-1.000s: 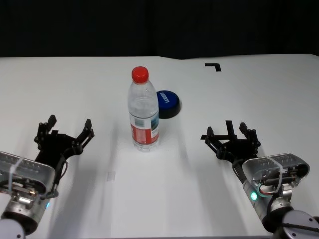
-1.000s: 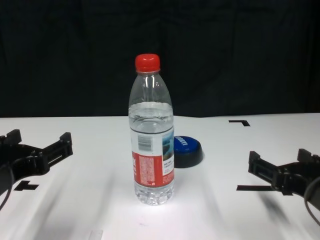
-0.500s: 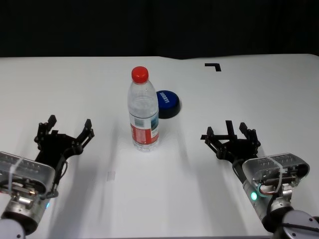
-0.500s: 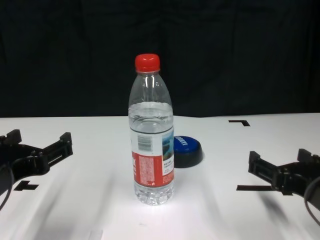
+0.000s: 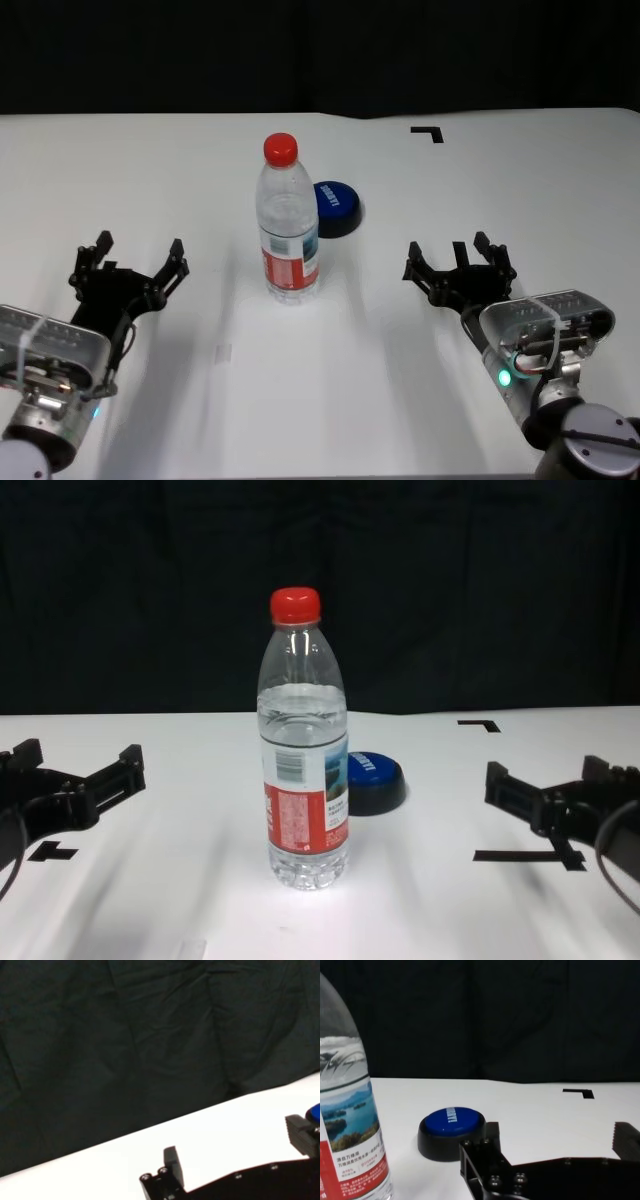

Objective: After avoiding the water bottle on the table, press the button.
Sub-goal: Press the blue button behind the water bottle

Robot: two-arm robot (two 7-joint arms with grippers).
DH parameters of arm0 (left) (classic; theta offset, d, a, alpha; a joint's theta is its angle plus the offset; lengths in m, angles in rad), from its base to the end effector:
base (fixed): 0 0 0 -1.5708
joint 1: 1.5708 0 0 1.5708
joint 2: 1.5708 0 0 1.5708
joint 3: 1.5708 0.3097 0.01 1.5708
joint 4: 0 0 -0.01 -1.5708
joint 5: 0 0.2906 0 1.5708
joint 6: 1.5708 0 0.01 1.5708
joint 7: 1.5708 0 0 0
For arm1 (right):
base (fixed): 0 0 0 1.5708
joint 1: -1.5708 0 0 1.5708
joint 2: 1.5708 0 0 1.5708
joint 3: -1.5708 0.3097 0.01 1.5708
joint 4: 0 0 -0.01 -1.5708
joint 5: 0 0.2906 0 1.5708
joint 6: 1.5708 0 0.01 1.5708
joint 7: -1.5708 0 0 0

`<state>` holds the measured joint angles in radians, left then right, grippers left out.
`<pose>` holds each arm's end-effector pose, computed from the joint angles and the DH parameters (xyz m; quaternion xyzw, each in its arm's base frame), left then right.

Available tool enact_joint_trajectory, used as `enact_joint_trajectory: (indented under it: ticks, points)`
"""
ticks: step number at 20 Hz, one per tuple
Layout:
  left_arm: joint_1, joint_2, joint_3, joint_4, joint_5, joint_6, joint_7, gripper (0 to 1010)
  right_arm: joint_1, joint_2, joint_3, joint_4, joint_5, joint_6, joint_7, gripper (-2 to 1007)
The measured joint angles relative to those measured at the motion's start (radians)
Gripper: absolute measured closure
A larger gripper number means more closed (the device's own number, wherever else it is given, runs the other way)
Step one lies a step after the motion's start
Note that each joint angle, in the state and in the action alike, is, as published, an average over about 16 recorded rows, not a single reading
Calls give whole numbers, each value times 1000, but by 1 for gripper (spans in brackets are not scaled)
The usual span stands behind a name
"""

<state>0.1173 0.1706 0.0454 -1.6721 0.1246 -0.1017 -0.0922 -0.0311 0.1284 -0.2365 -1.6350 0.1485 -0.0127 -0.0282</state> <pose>0.2739 0.0349 -0.3207 0.0765 -0.1271 0.6365 0.7569 0.2923 0.0337 -0.3164 0.0159 0.0075 -0.6274 0.7785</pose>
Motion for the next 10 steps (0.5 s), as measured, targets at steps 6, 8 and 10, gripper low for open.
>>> enact_joint_trajectory:
  ticks: [6,8,10]
  points:
    - [0,0,0,0,0,0,0,7,33,-17,17,14,-24,15,17,2]
    - [0,0,0,0,0,0,0,7,46,-22,23,22,-30,19,22,2]
    - [0,0,0,0,0,0,0,7,60,-27,28,32,-37,21,28,2]
